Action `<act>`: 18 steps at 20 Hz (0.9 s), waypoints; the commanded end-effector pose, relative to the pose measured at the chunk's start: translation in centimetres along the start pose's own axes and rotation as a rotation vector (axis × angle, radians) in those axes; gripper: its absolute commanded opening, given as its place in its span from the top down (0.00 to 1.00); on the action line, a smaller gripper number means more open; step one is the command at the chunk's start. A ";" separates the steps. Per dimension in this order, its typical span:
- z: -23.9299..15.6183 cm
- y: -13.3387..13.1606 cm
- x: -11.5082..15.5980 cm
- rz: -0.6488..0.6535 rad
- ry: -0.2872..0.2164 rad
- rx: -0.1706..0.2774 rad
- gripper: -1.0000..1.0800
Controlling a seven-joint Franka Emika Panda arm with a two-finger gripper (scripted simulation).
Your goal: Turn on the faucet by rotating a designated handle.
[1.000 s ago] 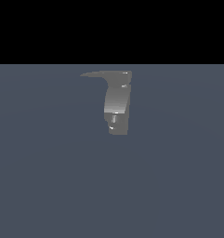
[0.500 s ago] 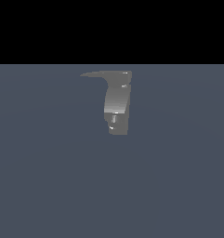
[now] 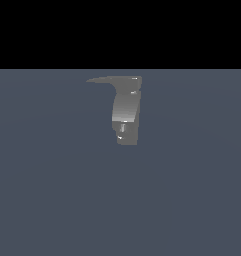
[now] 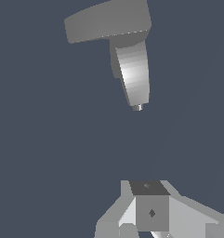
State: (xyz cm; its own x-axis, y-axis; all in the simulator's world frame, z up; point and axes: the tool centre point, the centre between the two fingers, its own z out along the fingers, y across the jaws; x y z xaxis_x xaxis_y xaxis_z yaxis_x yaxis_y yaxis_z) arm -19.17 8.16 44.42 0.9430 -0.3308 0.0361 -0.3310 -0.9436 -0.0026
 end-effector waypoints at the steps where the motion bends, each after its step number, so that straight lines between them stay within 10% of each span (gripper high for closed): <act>1: 0.7 -1.2 0.6 0.053 -0.001 0.000 1.00; 18: 5.6 -8.1 6.3 0.402 -0.011 -0.001 1.00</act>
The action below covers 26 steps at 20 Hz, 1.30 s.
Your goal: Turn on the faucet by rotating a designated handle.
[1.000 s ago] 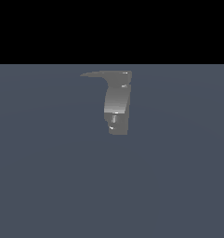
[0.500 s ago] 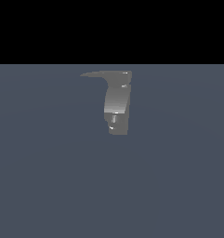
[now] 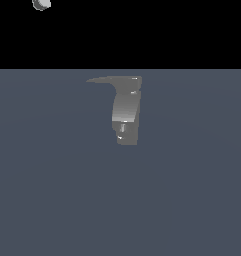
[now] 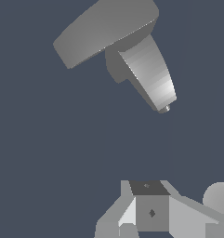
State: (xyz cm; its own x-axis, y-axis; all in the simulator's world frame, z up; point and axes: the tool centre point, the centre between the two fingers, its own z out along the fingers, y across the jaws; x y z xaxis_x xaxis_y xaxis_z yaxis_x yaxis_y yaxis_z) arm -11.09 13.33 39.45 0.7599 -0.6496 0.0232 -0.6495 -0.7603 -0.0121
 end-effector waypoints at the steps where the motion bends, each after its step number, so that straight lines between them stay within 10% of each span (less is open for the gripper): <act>1: 0.7 -1.2 0.6 0.052 -0.001 0.000 1.00; 26: 8.2 -10.4 10.6 0.585 -0.008 -0.010 1.00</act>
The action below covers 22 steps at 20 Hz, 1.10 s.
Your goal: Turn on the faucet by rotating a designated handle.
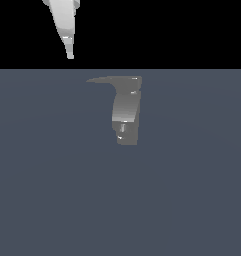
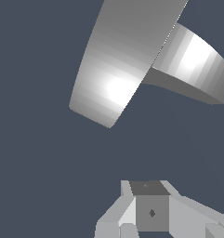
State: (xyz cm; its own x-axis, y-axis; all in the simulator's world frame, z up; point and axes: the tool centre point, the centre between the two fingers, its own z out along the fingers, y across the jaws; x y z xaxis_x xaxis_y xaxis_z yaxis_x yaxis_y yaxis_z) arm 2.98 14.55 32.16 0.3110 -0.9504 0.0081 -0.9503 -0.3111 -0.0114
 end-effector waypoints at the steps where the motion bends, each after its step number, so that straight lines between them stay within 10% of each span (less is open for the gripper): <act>1: 0.9 -1.4 0.8 0.063 0.001 -0.002 1.00; 22: 7.1 -9.6 9.8 0.531 -0.002 -0.013 1.00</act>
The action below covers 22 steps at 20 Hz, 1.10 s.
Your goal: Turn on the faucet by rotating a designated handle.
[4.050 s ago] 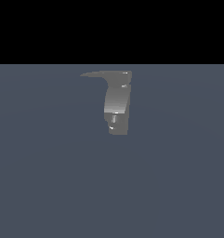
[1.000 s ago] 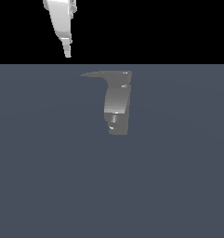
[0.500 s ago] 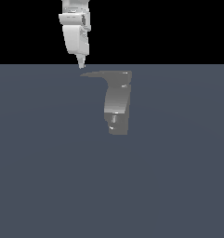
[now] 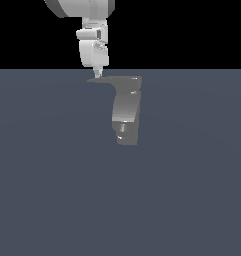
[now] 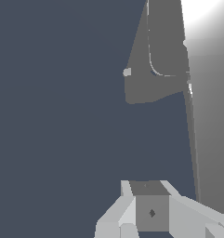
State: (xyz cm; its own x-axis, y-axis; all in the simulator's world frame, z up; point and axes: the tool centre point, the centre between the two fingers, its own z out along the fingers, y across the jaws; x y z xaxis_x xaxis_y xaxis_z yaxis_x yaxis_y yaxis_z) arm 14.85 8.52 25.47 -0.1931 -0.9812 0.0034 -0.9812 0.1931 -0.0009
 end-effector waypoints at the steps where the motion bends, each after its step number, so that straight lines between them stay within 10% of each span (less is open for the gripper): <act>1: 0.3 -0.7 0.4 0.030 -0.001 0.000 1.00; 22: 0.6 0.9 0.6 0.058 -0.003 -0.001 1.00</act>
State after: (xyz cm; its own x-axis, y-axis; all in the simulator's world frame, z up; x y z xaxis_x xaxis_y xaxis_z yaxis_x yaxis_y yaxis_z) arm 14.23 7.98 24.84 -0.2500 -0.9682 0.0006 -0.9682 0.2500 0.0001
